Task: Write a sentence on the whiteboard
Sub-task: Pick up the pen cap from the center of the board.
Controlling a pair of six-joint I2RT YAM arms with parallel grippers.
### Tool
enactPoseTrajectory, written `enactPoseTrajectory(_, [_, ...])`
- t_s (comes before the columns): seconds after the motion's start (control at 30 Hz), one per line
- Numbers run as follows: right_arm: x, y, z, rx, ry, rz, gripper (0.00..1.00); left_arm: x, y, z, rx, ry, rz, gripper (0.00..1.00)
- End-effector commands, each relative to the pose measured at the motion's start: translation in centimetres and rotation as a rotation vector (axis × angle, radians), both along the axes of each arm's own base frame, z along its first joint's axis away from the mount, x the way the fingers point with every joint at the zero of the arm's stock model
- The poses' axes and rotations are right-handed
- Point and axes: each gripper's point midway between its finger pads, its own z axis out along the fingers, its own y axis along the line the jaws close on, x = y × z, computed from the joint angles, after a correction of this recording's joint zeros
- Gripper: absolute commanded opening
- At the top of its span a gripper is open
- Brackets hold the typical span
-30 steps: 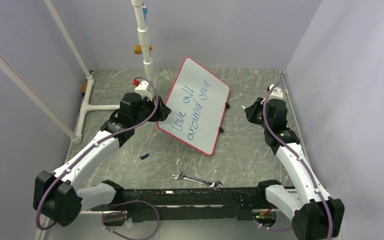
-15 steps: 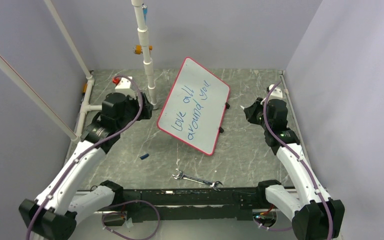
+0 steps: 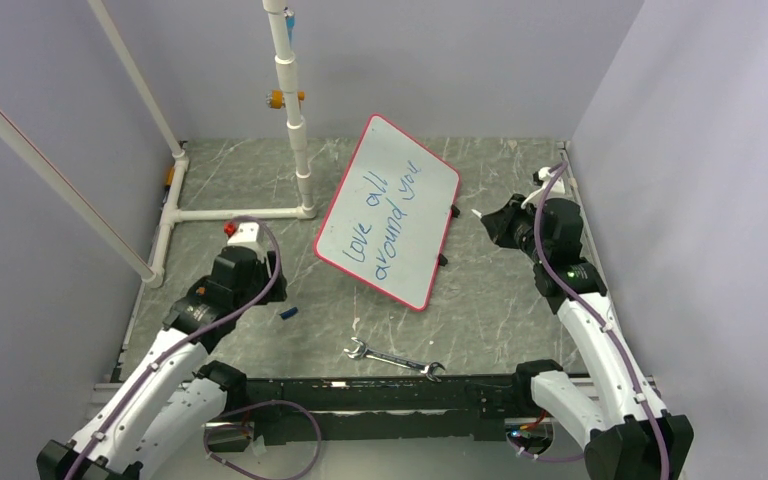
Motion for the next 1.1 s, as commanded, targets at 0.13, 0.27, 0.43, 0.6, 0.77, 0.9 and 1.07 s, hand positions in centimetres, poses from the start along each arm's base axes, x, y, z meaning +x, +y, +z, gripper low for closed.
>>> enactPoseTrajectory(0.13, [-0.2,0.6,3.3,0.033,-0.071,0.029,0.00,-1.2,-2.3,-5.8,-0.126,0.130,0.000,0.66])
enactPoseTrajectory(0.27, [-0.3,0.6,3.1,0.033,-0.067,0.029,0.00,-1.1,-2.5,-7.8,-0.131,0.170,0.011,0.65])
enactPoseTrajectory(0.43, [-0.4,0.5,2.9,0.027,-0.064,0.027,0.00,-0.9,-2.7,-9.0,-0.122,0.183,0.007,0.66])
enactPoseTrajectory(0.6, [-0.4,0.6,2.5,0.030,-0.058,0.029,0.00,-1.0,-3.9,-10.7,-0.155,0.241,-0.021,0.62])
enactPoseTrajectory(0.77, [-0.4,0.6,2.5,0.029,-0.058,0.032,0.00,-1.3,-4.1,-11.4,-0.150,0.302,-0.004,0.60])
enactPoseTrajectory(0.9, [-0.4,0.4,2.5,0.021,-0.060,0.026,0.00,-2.2,-4.8,-11.9,-0.206,0.340,0.007,0.51])
enactPoseTrajectory(1.07, [-0.4,0.5,2.4,0.024,-0.054,0.031,0.00,-4.2,-6.3,-12.5,-0.235,0.381,-0.020,0.46])
